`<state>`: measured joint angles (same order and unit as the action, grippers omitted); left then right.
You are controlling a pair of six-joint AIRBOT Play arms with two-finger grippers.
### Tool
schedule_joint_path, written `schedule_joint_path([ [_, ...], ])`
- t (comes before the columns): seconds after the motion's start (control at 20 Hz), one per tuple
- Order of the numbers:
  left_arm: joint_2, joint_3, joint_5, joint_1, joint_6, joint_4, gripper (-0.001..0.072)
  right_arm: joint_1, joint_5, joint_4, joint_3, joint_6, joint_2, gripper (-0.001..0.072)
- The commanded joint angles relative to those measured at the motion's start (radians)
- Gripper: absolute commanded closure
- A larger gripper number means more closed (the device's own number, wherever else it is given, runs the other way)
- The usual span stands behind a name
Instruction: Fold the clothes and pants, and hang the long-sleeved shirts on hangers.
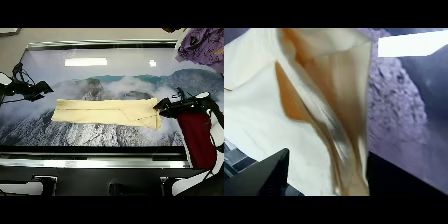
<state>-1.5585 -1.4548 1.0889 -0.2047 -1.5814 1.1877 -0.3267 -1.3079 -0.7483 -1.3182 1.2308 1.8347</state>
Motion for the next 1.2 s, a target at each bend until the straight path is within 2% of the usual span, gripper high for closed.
schedule_joint_path([
  [0.0, 0.000, -0.001, 0.000, 0.001, 0.000, -0.006, 0.0039, 0.051, 0.024, -0.026, 0.001, 0.008, 0.009, 0.0203],
  [0.05, 0.000, -0.001, 0.000, 0.001, 0.000, -0.018, 0.0039, 0.067, 0.024, -0.026, 0.001, 0.008, 0.008, 0.0259],
  [0.2, -0.003, -0.001, -0.002, 0.005, 0.000, -0.063, 0.0043, 0.095, 0.024, -0.022, 0.000, 0.015, -0.013, 0.0668],
  [0.3, -0.010, -0.001, -0.007, 0.026, 0.000, -0.089, 0.0109, 0.092, 0.025, -0.066, -0.011, 0.078, -0.063, 0.0687],
  [0.35, -0.015, -0.001, -0.008, 0.045, 0.000, -0.105, 0.0269, 0.093, 0.014, -0.130, -0.033, 0.128, -0.091, 0.0687],
  [0.4, -0.024, -0.001, -0.008, 0.072, 0.000, -0.122, 0.0467, 0.093, -0.017, -0.184, -0.065, 0.172, -0.117, 0.0687],
  [0.45, -0.037, -0.001, -0.008, 0.107, 0.000, -0.141, 0.0592, 0.093, -0.056, -0.236, -0.105, 0.217, -0.138, 0.0687],
  [0.5, -0.053, -0.001, -0.009, 0.146, 0.000, -0.154, 0.0662, 0.093, -0.091, -0.284, -0.145, 0.260, -0.154, 0.0687],
  [0.55, -0.074, -0.001, -0.015, 0.194, -0.003, -0.168, 0.0692, 0.093, -0.122, -0.325, -0.187, 0.308, -0.170, 0.0687],
  [0.75, -0.167, -0.001, -0.092, 0.402, -0.104, -0.193, 0.0692, 0.093, -0.205, -0.445, -0.333, 0.443, -0.213, 0.0687],
  [0.95, -0.267, -0.029, -0.223, 0.582, -0.127, -0.362, 0.0692, 0.093, -0.277, -0.472, -0.426, 0.465, -0.235, 0.0687],
  [1.15, -0.415, -0.183, -0.245, 0.720, -0.133, -0.506, 0.0693, 0.093, -0.335, -0.513, -0.497, 0.496, -0.258, 0.0687],
])
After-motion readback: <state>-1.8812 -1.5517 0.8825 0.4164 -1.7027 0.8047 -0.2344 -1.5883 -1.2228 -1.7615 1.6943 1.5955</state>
